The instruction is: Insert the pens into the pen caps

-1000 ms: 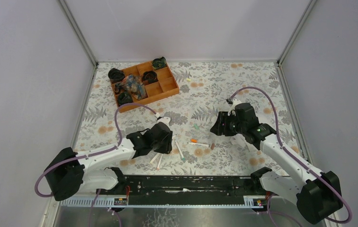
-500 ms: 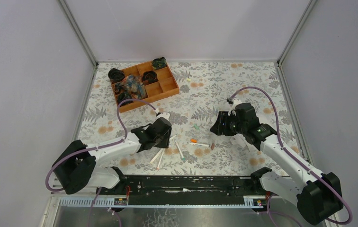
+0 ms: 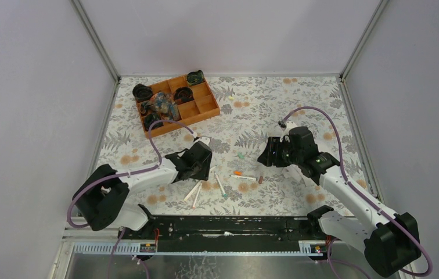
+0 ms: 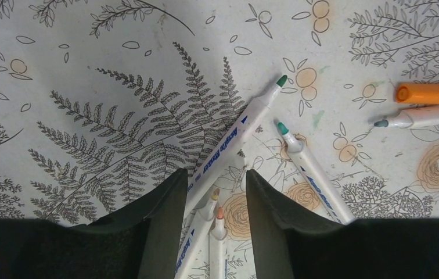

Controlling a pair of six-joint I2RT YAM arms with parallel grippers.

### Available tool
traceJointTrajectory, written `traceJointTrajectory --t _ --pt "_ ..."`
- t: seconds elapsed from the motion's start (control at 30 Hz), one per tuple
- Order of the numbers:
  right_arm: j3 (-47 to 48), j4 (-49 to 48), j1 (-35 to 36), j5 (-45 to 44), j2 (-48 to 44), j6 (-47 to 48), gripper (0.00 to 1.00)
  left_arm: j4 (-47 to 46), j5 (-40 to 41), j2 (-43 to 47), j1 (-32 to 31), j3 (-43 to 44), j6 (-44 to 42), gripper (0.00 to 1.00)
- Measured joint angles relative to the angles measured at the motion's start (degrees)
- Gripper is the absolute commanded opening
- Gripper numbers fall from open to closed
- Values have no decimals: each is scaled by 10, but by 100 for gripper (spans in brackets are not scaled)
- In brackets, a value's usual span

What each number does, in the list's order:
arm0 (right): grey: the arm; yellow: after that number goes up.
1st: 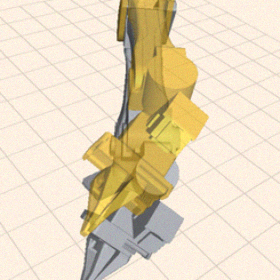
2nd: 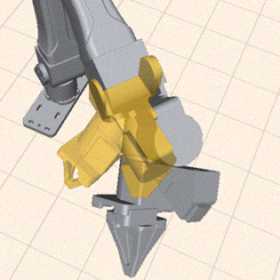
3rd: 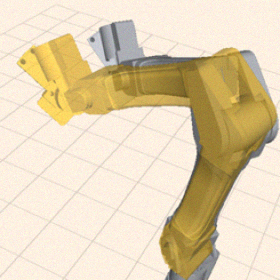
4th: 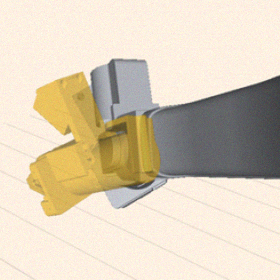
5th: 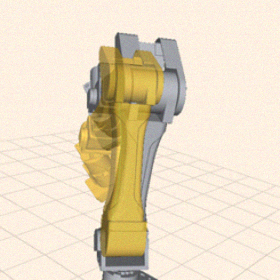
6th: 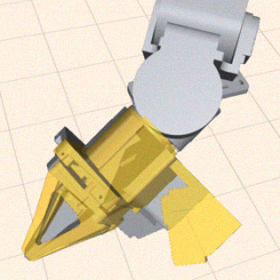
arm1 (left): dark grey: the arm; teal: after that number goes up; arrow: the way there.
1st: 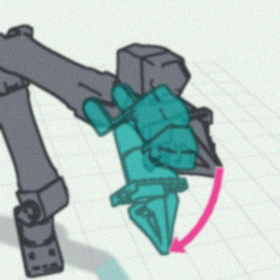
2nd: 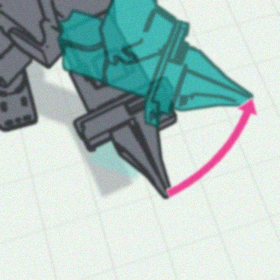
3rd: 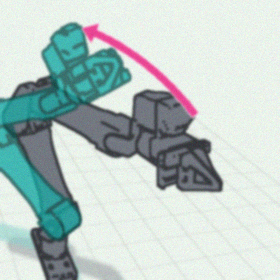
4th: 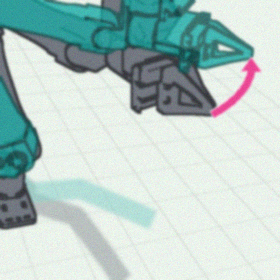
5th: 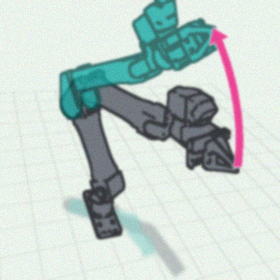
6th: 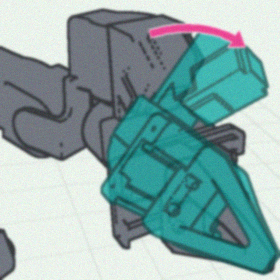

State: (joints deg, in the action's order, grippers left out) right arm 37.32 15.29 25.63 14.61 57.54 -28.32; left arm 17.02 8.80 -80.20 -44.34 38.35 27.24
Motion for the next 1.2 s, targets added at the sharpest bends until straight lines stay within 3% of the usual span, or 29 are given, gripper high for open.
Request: traceJointTrajectory --t 0.2,0.33,0.77,1.03,1.2 --pt "0 0 0 0 -4 -1 59 -11 -3 -17 3 0 -3 42" --pt "0 0 0 0 -8 -2 59 -24 -3 -29 5 2 -10 36" --pt "0 1 0 0 -21 -7 59 -52 5 -64 5 23 -28 0" --pt "0 -5 0 3 -22 -26 61 -52 24 -56 5 27 -31 0" --pt "-3 -40 0 40 -23 -59 72 -77 -3 51 5 14 -31 0"
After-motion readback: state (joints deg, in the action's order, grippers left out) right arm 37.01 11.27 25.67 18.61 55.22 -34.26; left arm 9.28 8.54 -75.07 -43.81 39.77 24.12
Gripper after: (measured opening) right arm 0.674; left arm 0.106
